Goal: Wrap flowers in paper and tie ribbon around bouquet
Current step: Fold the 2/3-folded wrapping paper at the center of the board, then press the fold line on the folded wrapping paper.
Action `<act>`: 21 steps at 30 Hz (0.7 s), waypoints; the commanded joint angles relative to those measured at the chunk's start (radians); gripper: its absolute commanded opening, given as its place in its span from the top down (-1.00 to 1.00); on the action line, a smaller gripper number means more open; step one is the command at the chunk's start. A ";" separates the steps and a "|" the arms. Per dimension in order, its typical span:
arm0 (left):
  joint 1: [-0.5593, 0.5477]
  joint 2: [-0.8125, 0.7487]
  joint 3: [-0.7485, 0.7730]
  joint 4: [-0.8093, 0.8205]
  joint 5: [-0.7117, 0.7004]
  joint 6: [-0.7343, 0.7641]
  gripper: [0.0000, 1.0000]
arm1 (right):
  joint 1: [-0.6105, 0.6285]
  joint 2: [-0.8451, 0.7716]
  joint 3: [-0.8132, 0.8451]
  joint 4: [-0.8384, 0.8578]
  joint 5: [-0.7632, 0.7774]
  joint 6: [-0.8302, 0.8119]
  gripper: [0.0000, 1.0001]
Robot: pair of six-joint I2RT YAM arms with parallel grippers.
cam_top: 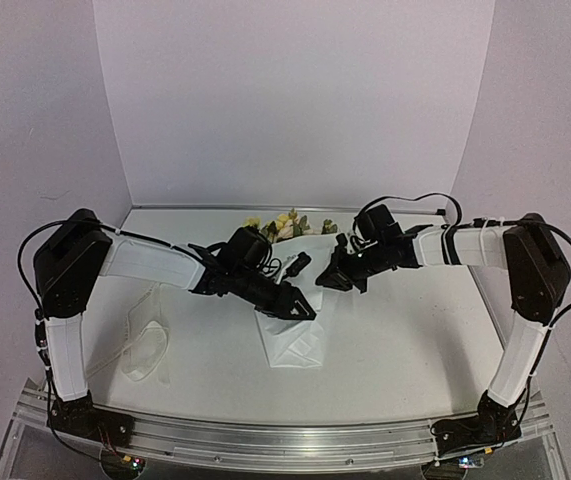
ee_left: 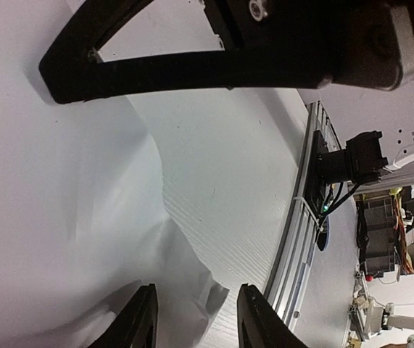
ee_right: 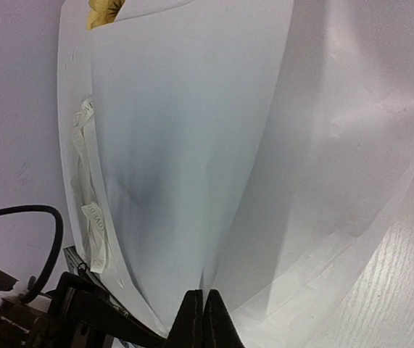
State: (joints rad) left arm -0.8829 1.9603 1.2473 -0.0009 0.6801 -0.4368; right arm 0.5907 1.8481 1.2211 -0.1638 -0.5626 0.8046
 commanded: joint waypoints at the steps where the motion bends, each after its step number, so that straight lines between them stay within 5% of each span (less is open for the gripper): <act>1: 0.001 -0.099 -0.029 0.067 -0.009 -0.057 0.13 | -0.001 0.007 -0.018 -0.036 0.085 -0.097 1.00; 10: 0.106 -0.189 -0.203 0.181 -0.040 -0.209 0.36 | -0.002 0.038 -0.015 -0.045 0.116 -0.117 1.00; 21: 0.108 -0.048 -0.240 0.135 -0.048 -0.258 0.55 | 0.008 0.049 0.009 -0.060 0.118 -0.117 1.00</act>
State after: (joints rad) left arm -0.7693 1.8680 1.0242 0.1397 0.6450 -0.6668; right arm 0.5926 1.8830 1.2041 -0.2053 -0.4673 0.7059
